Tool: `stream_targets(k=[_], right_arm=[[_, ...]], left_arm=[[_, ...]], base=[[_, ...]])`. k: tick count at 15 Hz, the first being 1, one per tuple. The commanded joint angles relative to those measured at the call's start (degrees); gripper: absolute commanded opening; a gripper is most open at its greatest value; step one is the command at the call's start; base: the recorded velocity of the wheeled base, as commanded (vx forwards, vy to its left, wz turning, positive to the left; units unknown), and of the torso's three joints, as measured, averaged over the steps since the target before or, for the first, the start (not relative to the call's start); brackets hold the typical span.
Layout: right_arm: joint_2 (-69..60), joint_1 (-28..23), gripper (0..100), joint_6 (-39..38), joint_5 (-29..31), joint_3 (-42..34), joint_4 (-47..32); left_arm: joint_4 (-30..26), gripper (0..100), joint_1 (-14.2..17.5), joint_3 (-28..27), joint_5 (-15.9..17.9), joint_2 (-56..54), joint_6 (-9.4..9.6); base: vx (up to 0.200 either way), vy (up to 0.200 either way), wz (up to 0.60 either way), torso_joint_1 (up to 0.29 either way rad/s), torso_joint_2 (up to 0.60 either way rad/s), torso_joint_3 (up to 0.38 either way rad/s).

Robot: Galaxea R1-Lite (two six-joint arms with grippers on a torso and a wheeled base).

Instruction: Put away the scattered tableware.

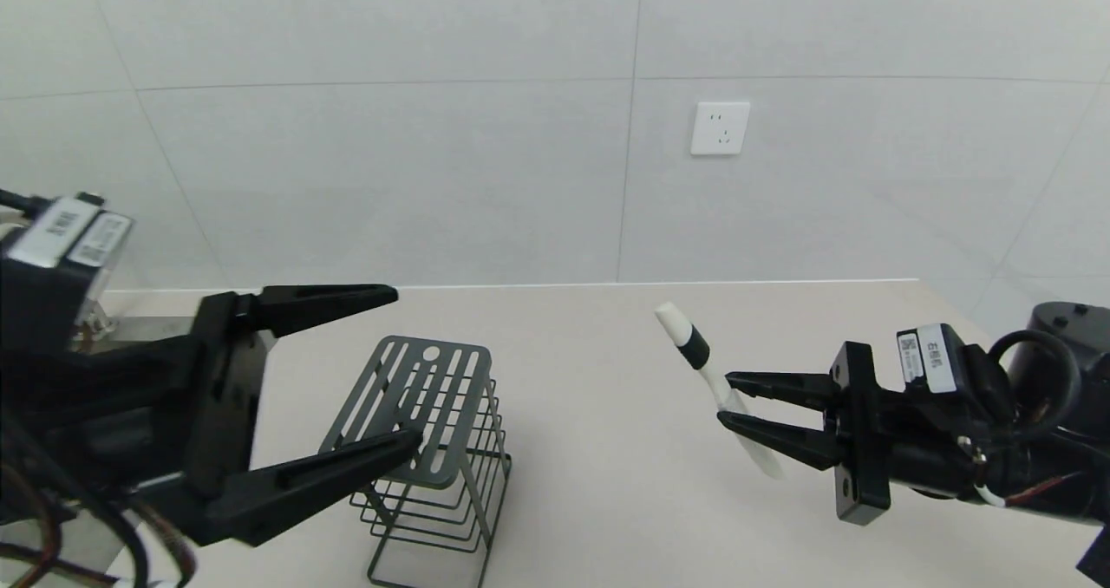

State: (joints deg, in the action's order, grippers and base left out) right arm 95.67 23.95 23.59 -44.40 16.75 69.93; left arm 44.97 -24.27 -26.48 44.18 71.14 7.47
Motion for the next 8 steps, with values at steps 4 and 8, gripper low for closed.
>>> stream_targets(k=[4,8], right_arm=[[1.4,0.2,0,-0.6,0.3,3.5,0.4],[1.5,0.3,0,-0.7,0.3,3.4,3.9]], left_arm=[[16.0,100,-11.8,-0.7,-4.3,18.5,-2.99],[16.4,100,-13.3,-4.7,-4.3,21.5,-3.87]], base=[[0.0,0.0,0.0,0.0,0.0,0.0],[0.0,0.0,0.0,0.0,0.0,0.0]])
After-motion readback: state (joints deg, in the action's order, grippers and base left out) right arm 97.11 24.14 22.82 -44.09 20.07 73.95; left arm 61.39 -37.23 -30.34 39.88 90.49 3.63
